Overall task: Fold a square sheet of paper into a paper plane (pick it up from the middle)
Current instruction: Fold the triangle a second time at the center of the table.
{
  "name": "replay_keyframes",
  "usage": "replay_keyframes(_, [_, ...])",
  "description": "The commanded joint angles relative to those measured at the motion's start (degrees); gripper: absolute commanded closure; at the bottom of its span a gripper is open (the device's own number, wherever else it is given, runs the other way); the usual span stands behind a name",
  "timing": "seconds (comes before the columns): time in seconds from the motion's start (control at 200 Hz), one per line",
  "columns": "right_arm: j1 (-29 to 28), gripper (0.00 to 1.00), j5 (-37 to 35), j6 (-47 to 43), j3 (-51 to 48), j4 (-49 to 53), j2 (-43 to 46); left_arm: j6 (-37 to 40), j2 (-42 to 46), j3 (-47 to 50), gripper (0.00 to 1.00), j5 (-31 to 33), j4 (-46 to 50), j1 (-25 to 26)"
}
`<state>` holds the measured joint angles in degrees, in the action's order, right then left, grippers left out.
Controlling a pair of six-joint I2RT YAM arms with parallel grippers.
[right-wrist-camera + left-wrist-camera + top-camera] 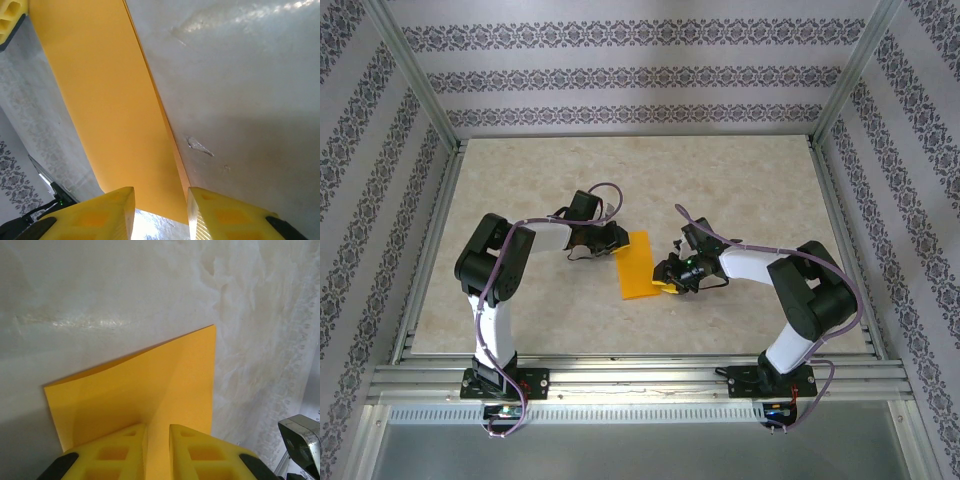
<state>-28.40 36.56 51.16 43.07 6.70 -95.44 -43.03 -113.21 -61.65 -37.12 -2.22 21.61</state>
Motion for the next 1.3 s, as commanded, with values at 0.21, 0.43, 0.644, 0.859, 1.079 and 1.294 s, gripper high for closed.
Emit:
replay_keyframes(0.21, [-1.12, 0.66, 0.53, 0.54, 1.36, -0.13, -1.97, 1.02, -2.19, 0.96, 0.8, 0.25, 1.04, -0.82])
replay_keyframes(0.43, [-1.48, 0.68, 2.12, 1.89, 1.32, -4.25, -1.19, 0.98, -2.45, 0.62, 0.8, -0.65, 0.38, -0.86])
replay_keyframes(0.644, [-0.66, 0.68, 2.07, 5.09, 0.66, -10.29, -1.31, 1.42, -3.51, -0.76, 0.79, -3.64, -0.64, -0.82])
replay_keyframes(0.859, [0.07, 0.67, 2.69, 5.05, 1.21, -14.36, -2.93, 4.05, -4.84, -3.44, 0.79, -4.42, 1.47, -0.79])
replay_keyframes(1.079, [3.43, 0.64, 5.34, 1.4, 1.32, -17.77, -5.02, 9.81, -6.41, -7.76, 0.79, -4.43, 5.47, -0.79])
replay_keyframes(1.294, [5.29, 0.64, 10.56, -0.06, 2.37, -21.54, -8.35, 16.3, -8.55, -12.84, 0.79, -4.18, 12.09, -0.75])
